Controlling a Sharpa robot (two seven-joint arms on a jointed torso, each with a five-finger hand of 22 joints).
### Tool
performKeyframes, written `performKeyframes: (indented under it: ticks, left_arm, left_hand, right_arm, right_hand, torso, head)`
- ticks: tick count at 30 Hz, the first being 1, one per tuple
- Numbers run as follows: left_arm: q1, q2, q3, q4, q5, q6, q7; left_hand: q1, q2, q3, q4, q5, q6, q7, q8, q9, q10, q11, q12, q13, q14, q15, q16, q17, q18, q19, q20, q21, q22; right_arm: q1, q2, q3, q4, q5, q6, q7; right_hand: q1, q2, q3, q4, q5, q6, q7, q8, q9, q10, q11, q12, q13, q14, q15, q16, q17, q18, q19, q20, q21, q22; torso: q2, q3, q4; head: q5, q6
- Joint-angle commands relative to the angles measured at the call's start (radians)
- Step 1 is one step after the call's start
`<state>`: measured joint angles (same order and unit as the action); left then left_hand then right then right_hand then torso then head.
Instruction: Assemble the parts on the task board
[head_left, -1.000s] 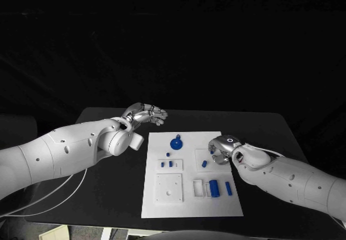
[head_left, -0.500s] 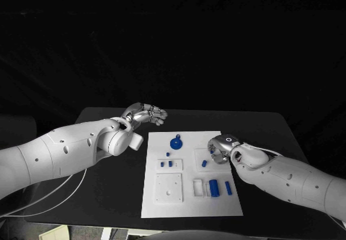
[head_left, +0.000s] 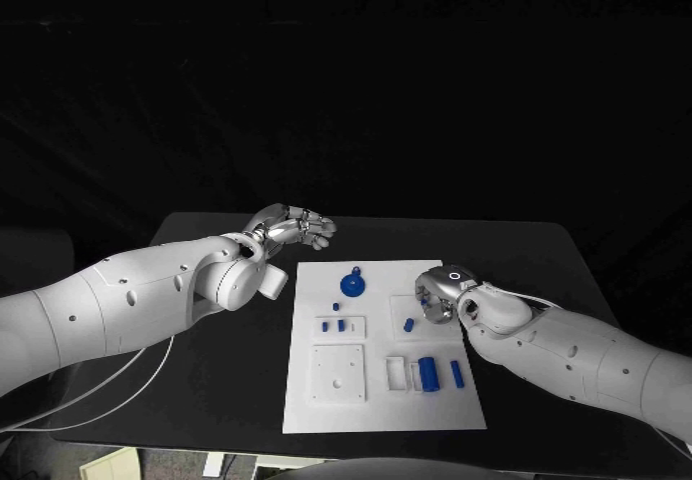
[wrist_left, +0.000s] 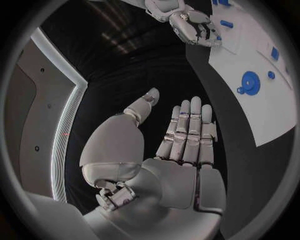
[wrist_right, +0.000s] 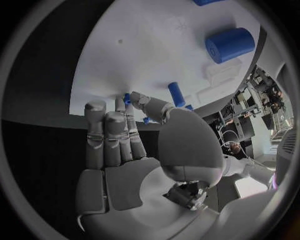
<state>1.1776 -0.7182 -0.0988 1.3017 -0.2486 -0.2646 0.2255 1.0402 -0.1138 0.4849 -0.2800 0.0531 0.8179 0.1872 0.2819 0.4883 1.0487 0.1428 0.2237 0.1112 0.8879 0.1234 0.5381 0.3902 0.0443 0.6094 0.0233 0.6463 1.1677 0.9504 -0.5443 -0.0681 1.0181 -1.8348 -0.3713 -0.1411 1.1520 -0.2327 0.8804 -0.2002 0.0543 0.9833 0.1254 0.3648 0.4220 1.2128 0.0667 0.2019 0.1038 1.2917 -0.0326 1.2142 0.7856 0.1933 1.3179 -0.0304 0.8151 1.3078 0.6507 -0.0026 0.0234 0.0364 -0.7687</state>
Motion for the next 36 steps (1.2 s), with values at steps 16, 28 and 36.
performKeyframes:
  ticks: [16, 28, 36]
  left_arm:
    - [0.004, -0.004, 0.001, 0.007, 0.005, 0.013, 0.003]
    - [0.005, -0.008, 0.001, 0.006, 0.005, 0.01, 0.003]
    - [0.005, -0.009, 0.001, 0.003, 0.004, 0.01, 0.005]
  left_hand:
    - [0.009, 0.002, -0.007, -0.001, -0.001, -0.006, -0.001, -0.003, -0.002, 0.0, 0.008, -0.008, -0.003, 0.004, 0.004, -0.009, 0.004, 0.011, -0.005, 0.004, -0.006, 0.002]
    - [0.01, 0.001, -0.006, -0.001, -0.001, -0.007, 0.0, -0.003, -0.002, 0.0, 0.008, -0.009, -0.004, 0.005, 0.004, -0.01, 0.006, 0.011, -0.005, 0.005, -0.007, 0.003]
    - [0.01, 0.001, -0.006, -0.001, -0.001, -0.007, 0.0, -0.003, -0.002, 0.0, 0.009, -0.01, -0.005, 0.005, 0.004, -0.011, 0.007, 0.011, -0.004, 0.005, -0.007, 0.003]
  right_arm:
    - [-0.007, 0.01, -0.014, -0.005, -0.067, 0.025, -0.035]
    - [-0.007, 0.003, -0.014, 0.008, -0.078, -0.014, -0.049]
    - [-0.004, -0.011, -0.011, 0.027, -0.072, -0.034, -0.052]
  right_hand:
    - [0.005, 0.031, -0.004, -0.031, -0.006, 0.043, -0.013, 0.021, 0.008, 0.047, -0.006, 0.002, 0.008, 0.008, -0.019, 0.02, 0.014, 0.069, 0.007, -0.013, 0.035, 0.024]
    - [0.006, 0.034, -0.005, -0.037, -0.006, 0.056, -0.018, 0.025, 0.009, 0.063, -0.011, -0.001, 0.01, 0.01, -0.024, 0.028, 0.019, 0.069, 0.01, -0.019, 0.052, 0.023]
    - [0.004, 0.032, -0.005, -0.037, -0.006, 0.06, -0.02, 0.027, 0.009, 0.069, -0.013, -0.002, 0.01, 0.01, -0.025, 0.028, 0.02, 0.069, 0.009, -0.021, 0.057, 0.023]
  torso:
    - [-0.001, -0.0003, -0.0018]
    - [-0.001, 0.0002, -0.0015]
    - [-0.001, -0.0001, -0.0021]
  head:
    - [-0.001, -0.01]
    - [-0.003, -0.011]
    - [-0.002, -0.012]
